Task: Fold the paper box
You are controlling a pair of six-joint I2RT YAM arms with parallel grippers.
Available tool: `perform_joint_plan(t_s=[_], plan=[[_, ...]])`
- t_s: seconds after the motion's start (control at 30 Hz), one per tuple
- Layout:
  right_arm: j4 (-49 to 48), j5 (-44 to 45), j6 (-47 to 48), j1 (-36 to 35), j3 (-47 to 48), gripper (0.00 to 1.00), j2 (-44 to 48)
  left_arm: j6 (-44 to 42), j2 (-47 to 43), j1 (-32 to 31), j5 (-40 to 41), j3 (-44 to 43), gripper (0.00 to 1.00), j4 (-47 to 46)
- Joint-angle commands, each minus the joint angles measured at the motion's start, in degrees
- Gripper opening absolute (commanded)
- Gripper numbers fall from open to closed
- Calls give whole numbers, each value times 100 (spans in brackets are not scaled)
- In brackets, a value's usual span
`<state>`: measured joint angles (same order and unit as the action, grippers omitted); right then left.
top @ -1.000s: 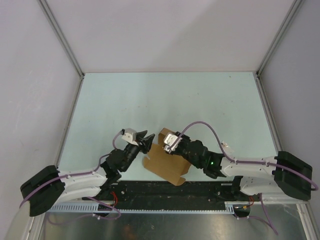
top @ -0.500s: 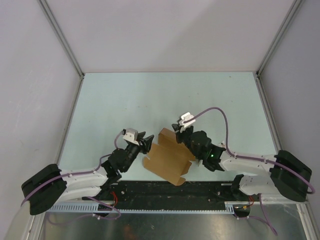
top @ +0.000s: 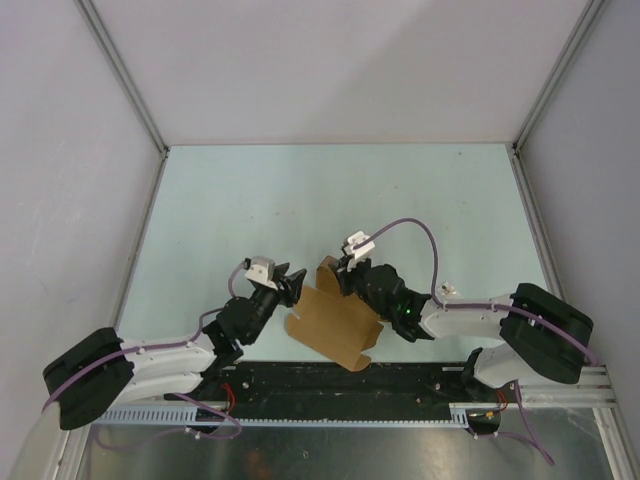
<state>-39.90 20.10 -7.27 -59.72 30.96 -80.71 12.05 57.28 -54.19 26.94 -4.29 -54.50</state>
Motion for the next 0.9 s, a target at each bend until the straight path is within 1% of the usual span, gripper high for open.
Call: perform_joint_plan(t_s=[0.0,0.47,0.87], plan=[[-387,-50,-196,-83,138,0,-190,95,-6,23,154,-28,52,-78],[-387,-120,-354,-57,147,0,-551,95,-94,41,198,52,52,-61],[-263,-138,-231,-92,147,0,-560,104,-94,49,189,60,52,-52]])
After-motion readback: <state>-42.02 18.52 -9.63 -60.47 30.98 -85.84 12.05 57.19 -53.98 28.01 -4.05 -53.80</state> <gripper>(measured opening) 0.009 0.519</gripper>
